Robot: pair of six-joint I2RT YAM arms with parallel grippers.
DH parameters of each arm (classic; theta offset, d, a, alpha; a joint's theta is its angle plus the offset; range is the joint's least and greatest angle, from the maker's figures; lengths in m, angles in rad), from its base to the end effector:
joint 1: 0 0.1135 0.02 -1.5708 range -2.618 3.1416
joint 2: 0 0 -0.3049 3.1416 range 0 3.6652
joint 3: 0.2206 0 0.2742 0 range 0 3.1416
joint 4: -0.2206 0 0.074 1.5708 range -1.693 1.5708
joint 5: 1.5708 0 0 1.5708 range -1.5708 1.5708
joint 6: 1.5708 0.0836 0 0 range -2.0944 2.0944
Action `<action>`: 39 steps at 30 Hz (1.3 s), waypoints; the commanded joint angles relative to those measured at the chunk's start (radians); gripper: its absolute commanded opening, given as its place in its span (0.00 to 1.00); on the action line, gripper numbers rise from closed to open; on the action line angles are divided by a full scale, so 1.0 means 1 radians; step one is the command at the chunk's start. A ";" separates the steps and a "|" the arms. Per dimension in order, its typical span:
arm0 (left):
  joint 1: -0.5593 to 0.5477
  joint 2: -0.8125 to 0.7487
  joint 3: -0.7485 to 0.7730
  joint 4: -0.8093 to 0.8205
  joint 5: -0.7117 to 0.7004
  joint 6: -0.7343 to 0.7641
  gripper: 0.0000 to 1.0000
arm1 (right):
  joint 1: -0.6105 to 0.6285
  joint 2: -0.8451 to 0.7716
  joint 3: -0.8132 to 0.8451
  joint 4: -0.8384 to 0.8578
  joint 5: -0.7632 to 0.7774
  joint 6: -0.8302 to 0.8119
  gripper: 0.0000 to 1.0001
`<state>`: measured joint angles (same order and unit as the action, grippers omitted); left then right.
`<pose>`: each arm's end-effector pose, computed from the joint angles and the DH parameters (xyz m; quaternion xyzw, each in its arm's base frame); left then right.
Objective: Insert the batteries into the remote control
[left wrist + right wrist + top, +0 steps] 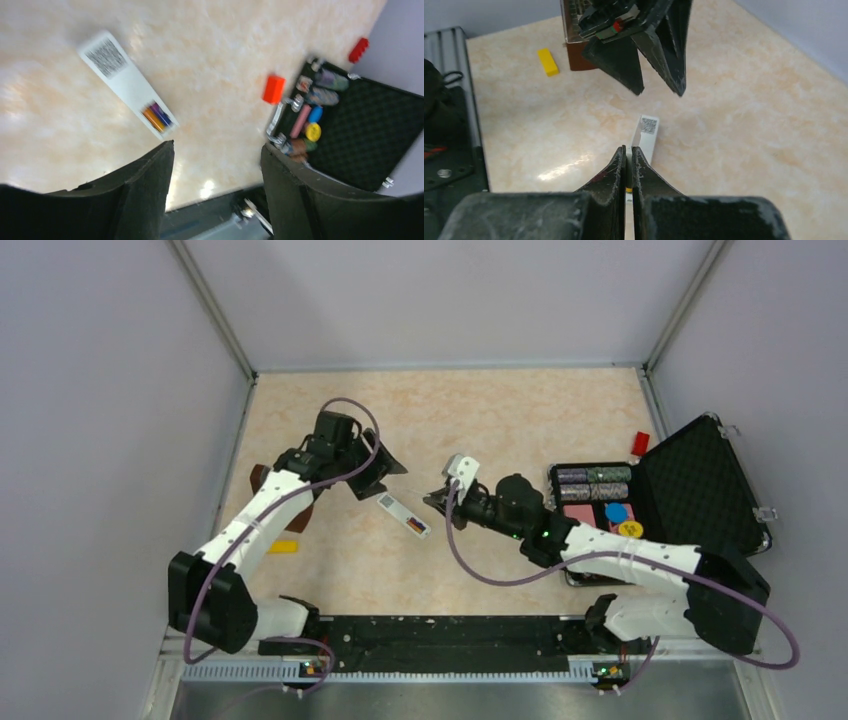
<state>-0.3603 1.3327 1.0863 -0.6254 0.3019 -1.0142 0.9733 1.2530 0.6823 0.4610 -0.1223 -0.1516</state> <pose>0.2918 -0.1365 0.2850 -0.2495 0.8962 -0.3240 0.1720 0.1819 0.2854 0.2919 -0.4309 0.6072 0.3077 0.5924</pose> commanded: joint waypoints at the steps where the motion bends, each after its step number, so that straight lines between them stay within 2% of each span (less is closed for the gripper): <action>1: 0.010 -0.048 -0.103 0.152 -0.308 0.209 0.69 | -0.020 -0.098 0.011 -0.197 0.027 0.383 0.00; 3: 0.014 -0.020 -0.160 0.225 -0.391 0.251 0.67 | -0.019 -0.113 -0.015 -0.222 -0.024 0.433 0.00; 5: 0.021 0.031 -0.164 0.239 -0.410 0.248 0.64 | -0.019 -0.100 -0.042 -0.213 -0.090 0.464 0.00; 9: 0.026 0.172 -0.069 0.090 -0.491 0.215 0.55 | -0.008 0.002 -0.022 -0.231 -0.151 0.517 0.00; 13: 0.049 0.251 -0.037 0.042 -0.578 0.194 0.53 | 0.014 0.190 0.070 -0.252 -0.189 0.556 0.00; 17: 0.096 0.254 -0.062 0.070 -0.580 0.223 0.53 | 0.029 0.329 0.164 -0.266 -0.204 0.632 0.00; 22: 0.154 0.250 -0.103 0.116 -0.521 0.266 0.53 | 0.032 0.371 0.180 -0.230 -0.060 0.757 0.00; 26: 0.171 0.276 -0.122 0.139 -0.447 0.271 0.51 | 0.032 0.418 0.254 -0.326 -0.021 0.734 0.00; 31: 0.173 0.303 -0.146 0.182 -0.374 0.263 0.48 | 0.030 0.454 0.267 -0.355 0.025 0.739 0.00; 39: 0.180 0.334 -0.138 0.210 -0.352 0.257 0.47 | -0.026 0.433 0.253 -0.415 0.061 0.740 0.00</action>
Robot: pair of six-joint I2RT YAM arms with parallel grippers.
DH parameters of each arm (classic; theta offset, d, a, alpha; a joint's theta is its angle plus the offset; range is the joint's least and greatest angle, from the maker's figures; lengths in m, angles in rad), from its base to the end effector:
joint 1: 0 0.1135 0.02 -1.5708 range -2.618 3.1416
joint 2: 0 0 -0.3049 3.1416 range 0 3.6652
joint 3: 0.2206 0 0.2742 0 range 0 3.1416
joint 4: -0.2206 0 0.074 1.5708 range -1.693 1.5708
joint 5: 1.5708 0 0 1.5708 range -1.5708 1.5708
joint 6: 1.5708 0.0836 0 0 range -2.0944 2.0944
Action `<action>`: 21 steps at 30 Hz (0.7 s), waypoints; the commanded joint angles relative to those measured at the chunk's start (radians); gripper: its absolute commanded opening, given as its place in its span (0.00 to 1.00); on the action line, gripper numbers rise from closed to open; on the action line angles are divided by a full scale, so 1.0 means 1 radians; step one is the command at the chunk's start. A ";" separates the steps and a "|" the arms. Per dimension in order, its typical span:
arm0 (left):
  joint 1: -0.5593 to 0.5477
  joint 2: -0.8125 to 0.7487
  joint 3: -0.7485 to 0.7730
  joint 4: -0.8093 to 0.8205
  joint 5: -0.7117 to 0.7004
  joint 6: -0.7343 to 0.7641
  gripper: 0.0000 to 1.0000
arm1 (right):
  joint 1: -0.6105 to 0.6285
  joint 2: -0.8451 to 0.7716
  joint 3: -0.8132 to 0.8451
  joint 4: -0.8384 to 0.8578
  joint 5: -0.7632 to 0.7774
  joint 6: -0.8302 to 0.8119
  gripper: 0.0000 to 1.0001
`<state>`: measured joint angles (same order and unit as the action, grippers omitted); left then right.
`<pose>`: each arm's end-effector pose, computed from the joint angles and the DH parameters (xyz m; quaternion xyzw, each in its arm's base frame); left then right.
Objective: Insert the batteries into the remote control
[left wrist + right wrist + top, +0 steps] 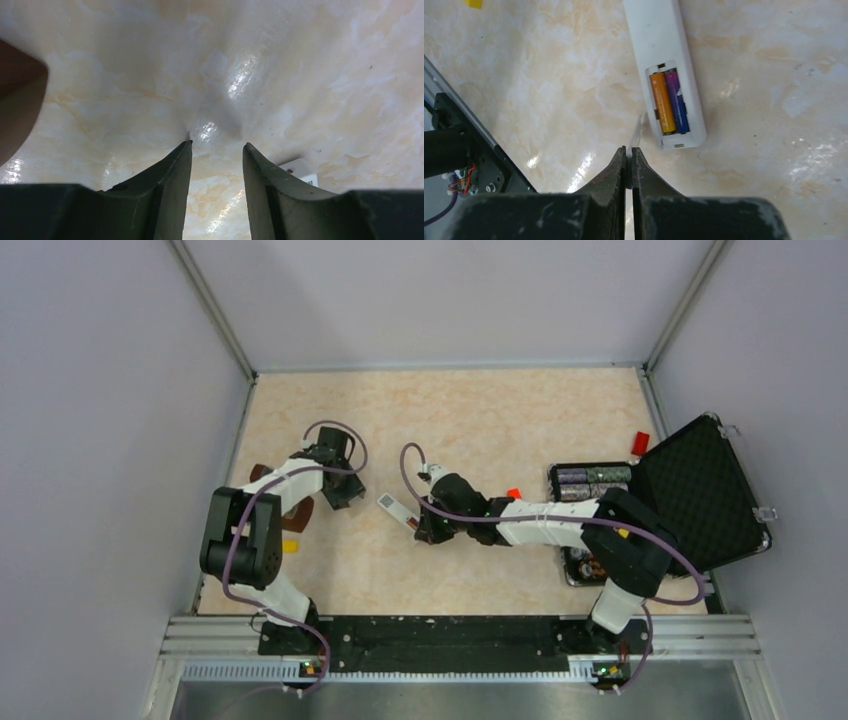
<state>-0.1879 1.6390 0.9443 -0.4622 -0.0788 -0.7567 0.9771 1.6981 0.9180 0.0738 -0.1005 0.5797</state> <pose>0.3431 -0.0585 0.1485 -0.2821 0.9364 -0.0591 0.2004 0.2228 0.3451 0.1684 -0.1996 0.8849 0.3262 0.2659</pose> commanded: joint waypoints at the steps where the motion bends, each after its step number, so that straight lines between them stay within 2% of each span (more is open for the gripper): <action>1: 0.008 0.029 0.008 0.048 0.028 -0.002 0.47 | -0.035 -0.019 0.016 -0.041 0.046 0.010 0.00; 13: 0.008 0.054 0.006 0.065 0.108 -0.005 0.40 | -0.079 -0.058 0.006 -0.068 0.074 0.005 0.00; 21: 0.009 -0.003 0.024 0.022 0.089 0.005 0.40 | -0.102 -0.121 -0.019 0.047 -0.206 0.012 0.00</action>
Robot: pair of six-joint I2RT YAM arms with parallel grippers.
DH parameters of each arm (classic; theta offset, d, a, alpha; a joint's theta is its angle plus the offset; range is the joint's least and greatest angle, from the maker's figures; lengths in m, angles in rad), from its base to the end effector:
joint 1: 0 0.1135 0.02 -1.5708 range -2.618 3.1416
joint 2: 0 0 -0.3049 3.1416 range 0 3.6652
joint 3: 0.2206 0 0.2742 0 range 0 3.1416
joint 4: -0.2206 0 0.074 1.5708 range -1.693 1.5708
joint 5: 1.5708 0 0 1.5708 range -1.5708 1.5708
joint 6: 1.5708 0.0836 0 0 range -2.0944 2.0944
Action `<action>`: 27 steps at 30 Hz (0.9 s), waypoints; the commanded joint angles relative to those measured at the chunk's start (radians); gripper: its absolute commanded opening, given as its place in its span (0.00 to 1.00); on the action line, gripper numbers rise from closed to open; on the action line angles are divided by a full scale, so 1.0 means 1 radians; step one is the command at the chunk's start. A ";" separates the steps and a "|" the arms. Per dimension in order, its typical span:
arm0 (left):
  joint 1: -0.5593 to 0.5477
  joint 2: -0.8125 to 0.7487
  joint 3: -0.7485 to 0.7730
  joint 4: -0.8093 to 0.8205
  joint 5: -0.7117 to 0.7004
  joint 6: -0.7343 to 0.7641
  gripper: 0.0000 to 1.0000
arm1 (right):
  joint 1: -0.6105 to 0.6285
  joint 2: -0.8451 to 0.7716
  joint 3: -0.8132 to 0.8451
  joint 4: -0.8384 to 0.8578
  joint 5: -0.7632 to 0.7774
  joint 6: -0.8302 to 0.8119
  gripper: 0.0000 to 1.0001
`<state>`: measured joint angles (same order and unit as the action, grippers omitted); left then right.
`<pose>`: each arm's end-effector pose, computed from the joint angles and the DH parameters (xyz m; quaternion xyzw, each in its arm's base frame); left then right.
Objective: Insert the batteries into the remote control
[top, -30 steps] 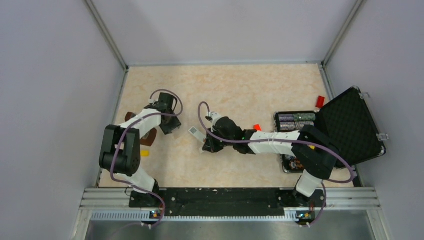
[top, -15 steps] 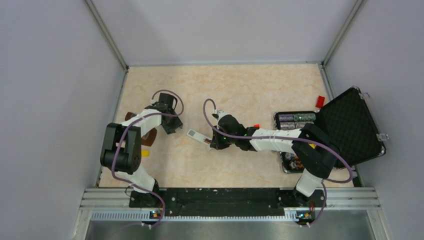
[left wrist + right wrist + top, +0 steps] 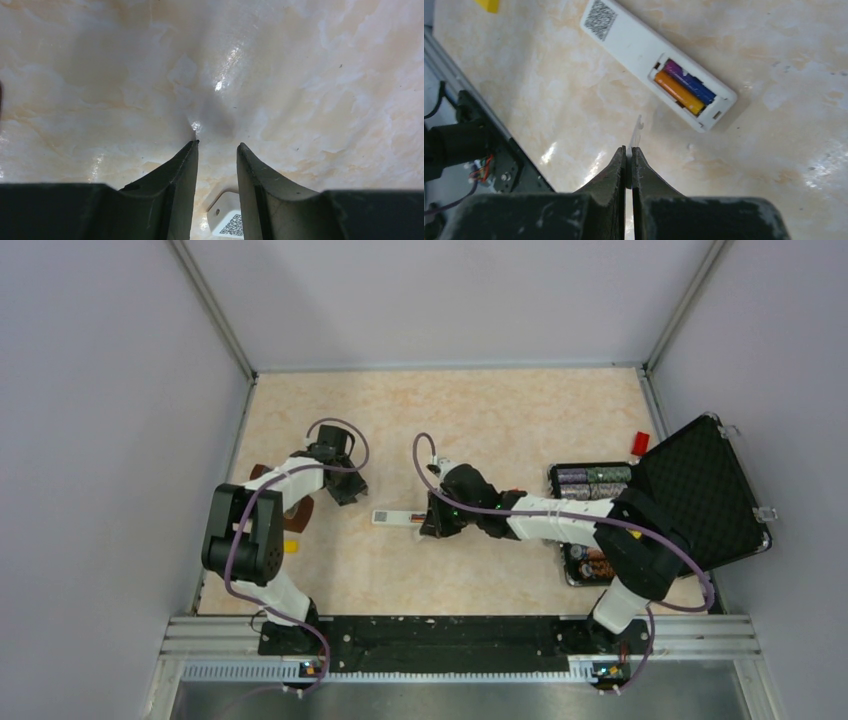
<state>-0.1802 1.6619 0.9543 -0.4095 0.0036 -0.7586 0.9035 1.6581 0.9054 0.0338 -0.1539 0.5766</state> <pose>0.3533 -0.0647 0.1472 -0.2775 0.9340 -0.1033 0.1998 0.2379 0.3227 0.1750 -0.1791 0.8907 0.3295 0.2570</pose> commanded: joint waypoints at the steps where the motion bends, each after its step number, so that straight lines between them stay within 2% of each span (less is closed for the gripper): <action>1: 0.001 -0.037 0.014 -0.034 0.006 0.009 0.40 | -0.041 -0.089 -0.014 0.103 -0.177 0.042 0.00; 5: 0.001 -0.086 -0.020 -0.017 0.029 0.040 0.54 | -0.105 -0.102 -0.055 0.233 -0.239 0.178 0.00; 14: 0.001 -0.169 -0.094 0.003 0.121 0.136 0.70 | -0.124 0.009 -0.120 0.467 -0.179 0.442 0.00; 19: -0.001 -0.202 -0.130 0.002 0.176 0.122 0.73 | -0.118 0.046 -0.206 0.613 -0.114 0.558 0.00; 27: -0.004 -0.210 -0.156 0.048 0.260 -0.001 0.76 | -0.114 0.053 -0.258 0.718 -0.054 0.558 0.00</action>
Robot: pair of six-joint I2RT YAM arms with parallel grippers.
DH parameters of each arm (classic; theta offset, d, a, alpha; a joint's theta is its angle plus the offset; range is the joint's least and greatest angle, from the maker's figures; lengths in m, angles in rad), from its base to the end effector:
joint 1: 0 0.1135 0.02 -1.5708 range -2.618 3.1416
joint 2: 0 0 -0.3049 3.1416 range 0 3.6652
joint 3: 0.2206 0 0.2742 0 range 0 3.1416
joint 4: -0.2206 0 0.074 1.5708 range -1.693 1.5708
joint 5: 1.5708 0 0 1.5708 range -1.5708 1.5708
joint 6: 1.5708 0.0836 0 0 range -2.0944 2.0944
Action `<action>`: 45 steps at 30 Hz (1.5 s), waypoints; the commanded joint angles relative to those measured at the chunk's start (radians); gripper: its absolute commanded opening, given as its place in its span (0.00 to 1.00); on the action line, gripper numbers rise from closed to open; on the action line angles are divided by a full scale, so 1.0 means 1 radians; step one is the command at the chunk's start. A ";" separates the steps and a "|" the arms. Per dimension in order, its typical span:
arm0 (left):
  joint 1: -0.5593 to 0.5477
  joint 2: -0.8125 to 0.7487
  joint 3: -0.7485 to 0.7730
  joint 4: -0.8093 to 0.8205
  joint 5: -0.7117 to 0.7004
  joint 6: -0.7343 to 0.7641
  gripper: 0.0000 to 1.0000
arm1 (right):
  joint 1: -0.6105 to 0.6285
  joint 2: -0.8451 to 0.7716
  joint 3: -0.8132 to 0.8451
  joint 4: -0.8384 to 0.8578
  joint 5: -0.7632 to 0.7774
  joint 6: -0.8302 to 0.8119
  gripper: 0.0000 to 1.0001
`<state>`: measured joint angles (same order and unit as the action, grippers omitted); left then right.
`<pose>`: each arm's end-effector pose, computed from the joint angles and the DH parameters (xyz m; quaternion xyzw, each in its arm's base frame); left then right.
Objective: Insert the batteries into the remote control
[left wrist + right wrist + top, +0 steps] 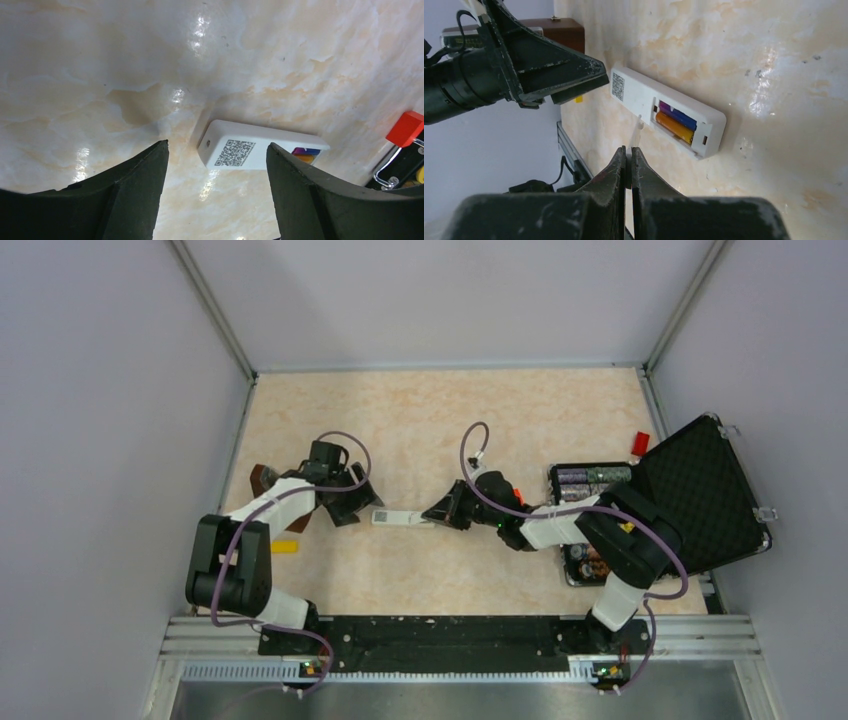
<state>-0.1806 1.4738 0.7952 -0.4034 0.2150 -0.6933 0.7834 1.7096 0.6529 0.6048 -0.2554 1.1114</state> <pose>0.3013 -0.0731 0.1583 -0.2195 0.9397 -0.1961 0.1739 0.2581 0.2869 0.1444 0.0706 0.8404 0.4904 0.2197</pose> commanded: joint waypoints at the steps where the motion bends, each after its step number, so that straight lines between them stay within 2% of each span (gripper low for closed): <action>1: -0.005 -0.018 0.008 0.028 0.040 -0.080 0.77 | 0.006 0.005 -0.010 0.163 0.046 0.029 0.00; 4: -0.007 0.000 0.025 -0.007 0.034 -0.129 0.78 | 0.006 0.016 -0.028 0.217 0.048 0.053 0.00; 20: -0.013 0.053 0.025 -0.065 0.078 -0.420 0.83 | -0.012 0.077 -0.021 0.202 0.049 0.048 0.00; 28: -0.019 0.085 0.042 -0.086 0.081 -0.482 0.88 | -0.020 0.118 -0.019 0.215 0.010 0.049 0.00; 35: -0.029 0.131 0.084 -0.101 0.088 -0.466 0.91 | -0.034 0.127 -0.008 0.168 -0.009 0.037 0.00; 39: -0.043 0.158 0.094 -0.096 0.096 -0.502 0.91 | -0.042 0.125 0.004 0.114 -0.021 0.034 0.00; 45: -0.073 0.184 0.079 -0.068 0.093 -0.558 0.83 | -0.042 0.128 0.039 0.022 -0.030 0.016 0.00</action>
<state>-0.2333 1.6283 0.8742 -0.4934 0.3279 -1.2083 0.7479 1.8225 0.6518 0.7078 -0.2668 1.1599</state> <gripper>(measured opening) 0.852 0.014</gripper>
